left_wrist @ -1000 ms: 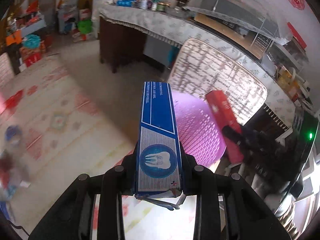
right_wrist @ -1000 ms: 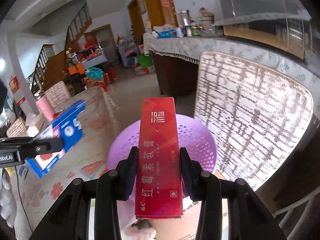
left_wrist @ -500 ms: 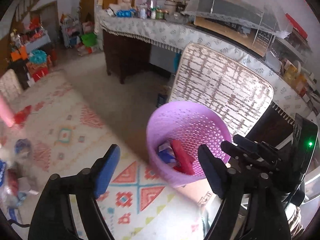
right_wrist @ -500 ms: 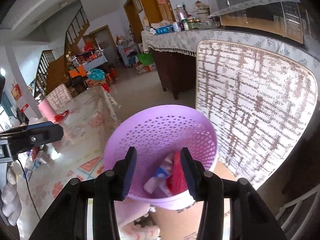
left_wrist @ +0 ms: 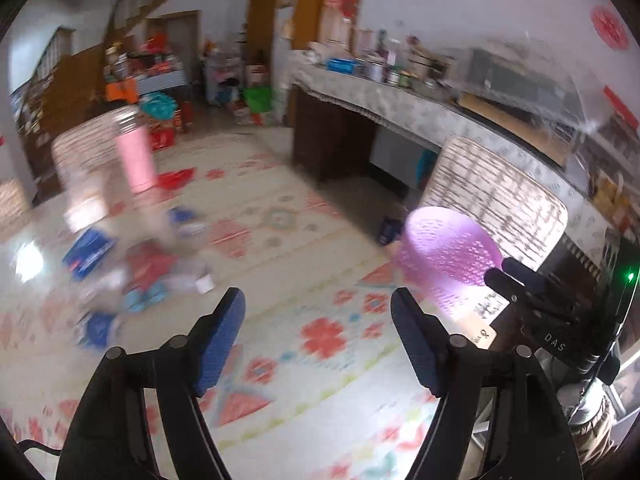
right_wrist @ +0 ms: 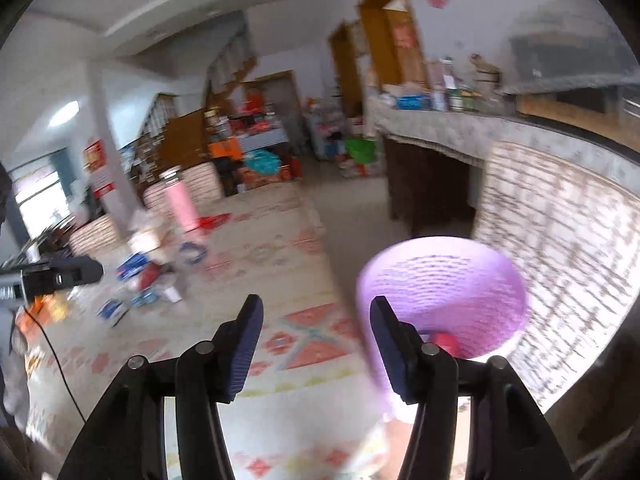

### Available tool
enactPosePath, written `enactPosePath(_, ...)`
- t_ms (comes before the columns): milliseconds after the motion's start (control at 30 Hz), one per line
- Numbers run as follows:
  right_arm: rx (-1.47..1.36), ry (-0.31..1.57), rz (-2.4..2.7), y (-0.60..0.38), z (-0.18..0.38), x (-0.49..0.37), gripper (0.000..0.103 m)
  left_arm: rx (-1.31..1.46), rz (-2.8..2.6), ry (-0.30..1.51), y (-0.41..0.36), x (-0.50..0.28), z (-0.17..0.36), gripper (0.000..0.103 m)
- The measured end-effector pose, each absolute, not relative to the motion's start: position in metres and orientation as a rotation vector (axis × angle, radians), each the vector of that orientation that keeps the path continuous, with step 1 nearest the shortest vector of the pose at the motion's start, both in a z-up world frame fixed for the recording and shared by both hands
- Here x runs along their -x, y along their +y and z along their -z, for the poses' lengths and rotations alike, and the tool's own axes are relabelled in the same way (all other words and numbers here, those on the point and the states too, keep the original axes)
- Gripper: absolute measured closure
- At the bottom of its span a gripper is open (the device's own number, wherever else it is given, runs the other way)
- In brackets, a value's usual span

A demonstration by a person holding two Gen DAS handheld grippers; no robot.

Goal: Collect trash
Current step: 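Grasp the blue tissue pack with left tool while right tool grasps red snack wrapper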

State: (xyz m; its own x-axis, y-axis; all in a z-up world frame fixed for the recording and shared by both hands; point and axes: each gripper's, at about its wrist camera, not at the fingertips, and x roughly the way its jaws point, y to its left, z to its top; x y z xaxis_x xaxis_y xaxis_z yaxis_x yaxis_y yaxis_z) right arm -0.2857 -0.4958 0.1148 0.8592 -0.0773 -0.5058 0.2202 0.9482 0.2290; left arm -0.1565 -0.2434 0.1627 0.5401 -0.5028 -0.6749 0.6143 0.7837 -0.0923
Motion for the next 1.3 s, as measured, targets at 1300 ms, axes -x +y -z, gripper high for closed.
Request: enactPosePath(1300, -0.219, 0.758, -0.029, -0.307, -0.078, 0.099, 0.030, -0.030, 0.486, 1.075, -0.078, -0.008, -0.024, 0.032)
